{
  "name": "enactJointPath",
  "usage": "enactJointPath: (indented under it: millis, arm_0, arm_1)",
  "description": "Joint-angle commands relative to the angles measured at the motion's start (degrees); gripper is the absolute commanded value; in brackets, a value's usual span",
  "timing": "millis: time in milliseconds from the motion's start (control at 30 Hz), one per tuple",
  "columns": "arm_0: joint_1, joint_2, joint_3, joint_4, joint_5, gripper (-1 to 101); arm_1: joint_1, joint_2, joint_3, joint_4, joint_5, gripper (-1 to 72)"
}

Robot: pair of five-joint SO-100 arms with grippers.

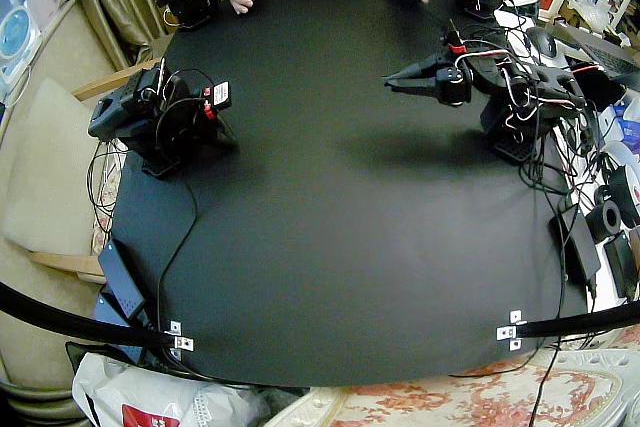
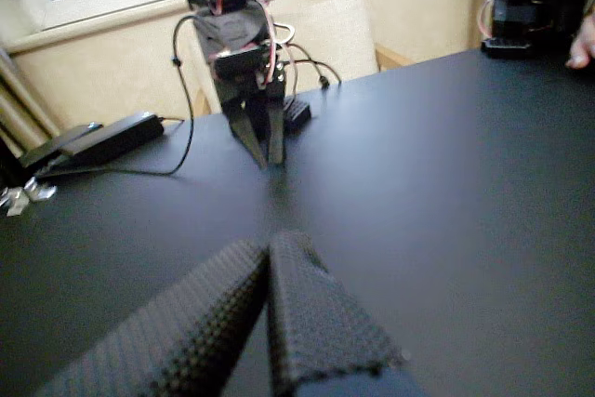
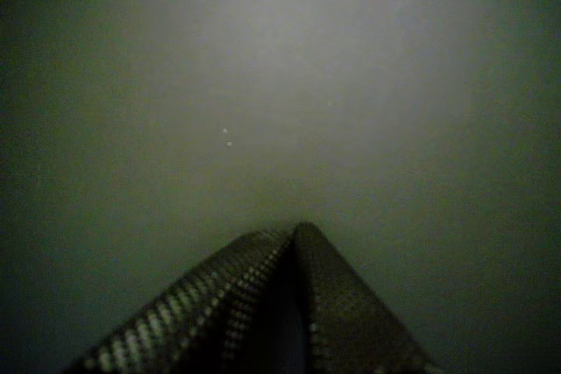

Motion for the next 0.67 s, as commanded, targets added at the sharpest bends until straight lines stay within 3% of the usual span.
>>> enactJointPath:
  millis: [0, 67, 633]
  arm_0:
    - [-2.20, 1.05, 0.53, 23.29, 0.70, 0]
    - [-1.67, 1.05, 0.53, 29.53, 0.44, 0]
    - [-1.14, 1.05, 0.53, 29.97, 0.35, 0]
  arm_1:
    - [-0.09, 0.44, -1.32, 0.35, -0.79, -0.3]
    - [-0.09, 0.44, -1.32, 0.35, -0.79, -0.3]
    - [-0.18, 0.44, -1.32, 0.35, -1.14, -0.3]
